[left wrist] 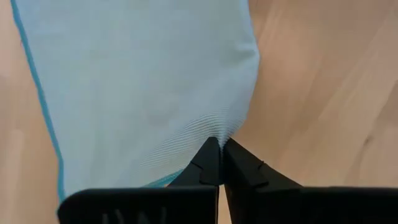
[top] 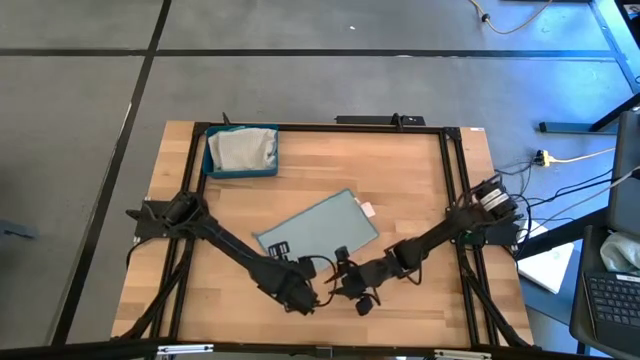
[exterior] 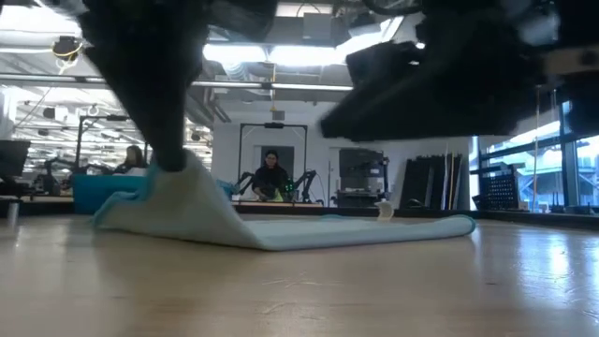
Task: Fold microfiber towels
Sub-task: Fold the light blue towel
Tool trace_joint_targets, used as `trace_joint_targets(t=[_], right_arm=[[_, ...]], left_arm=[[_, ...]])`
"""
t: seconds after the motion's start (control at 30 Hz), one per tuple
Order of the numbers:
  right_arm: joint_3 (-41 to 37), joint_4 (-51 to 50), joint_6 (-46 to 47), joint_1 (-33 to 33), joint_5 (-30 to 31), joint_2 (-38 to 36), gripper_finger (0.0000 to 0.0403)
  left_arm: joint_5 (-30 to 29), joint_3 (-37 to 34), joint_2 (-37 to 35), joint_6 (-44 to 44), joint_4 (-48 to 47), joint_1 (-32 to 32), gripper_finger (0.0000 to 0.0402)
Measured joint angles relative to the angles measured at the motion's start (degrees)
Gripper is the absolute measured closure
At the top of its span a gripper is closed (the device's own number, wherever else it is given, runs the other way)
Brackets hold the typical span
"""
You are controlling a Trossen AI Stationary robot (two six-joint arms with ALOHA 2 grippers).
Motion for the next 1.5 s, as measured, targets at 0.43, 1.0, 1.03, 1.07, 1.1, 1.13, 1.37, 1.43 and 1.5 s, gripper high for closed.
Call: trace_joint_targets(t=[0.43, 1.0, 1.03, 1.07, 1.1, 1.13, 1.37, 1.43, 1.5], right_arm=[[11.9, 8.3, 7.6, 0.6, 9.3, 13.1, 0.0143], [27.5, -3.8, 1.2, 3.5, 26.1, 21.8, 0.0189], [27.5, -3.8, 1.2, 3.5, 25.0, 21.8, 0.0191], [27.5, -3.8, 1.2, 3.5, 23.6, 21.8, 0.0192], [27.5, -3.8, 1.3, 3.5, 22.5, 21.8, 0.0193], [27.5, -3.8, 1.4, 3.4, 21.7, 21.8, 0.0193], [27.5, -4.5, 0.1, 2.8, 21.0, 21.8, 0.0193], [27.5, -4.0, -0.4, 2.6, 20.6, 22.3, 0.0193], [27.6, -3.8, -1.0, 2.3, 20.5, 23.0, 0.0197]], left_arm=[[4.1, 0.3, -0.1, 0.9, 2.5, 0.1, 0.0401], [4.9, 0.4, -0.2, -0.3, 6.7, -4.1, 0.0401], [4.9, 0.4, -0.2, -0.3, 7.3, -4.1, 0.0400], [4.8, 0.4, -0.2, -0.3, 7.8, -4.0, 0.0400], [4.6, 0.4, -0.2, -0.3, 8.1, -4.1, 0.0401], [4.4, 0.4, -0.2, -0.2, 8.3, -4.0, 0.0401], [4.4, 0.4, -0.2, -0.1, 8.6, -3.4, 0.0401], [5.2, 0.4, -0.2, 0.0, 8.7, -3.2, 0.0400], [5.4, 0.4, -0.2, 0.1, 8.6, -2.9, 0.0401]])
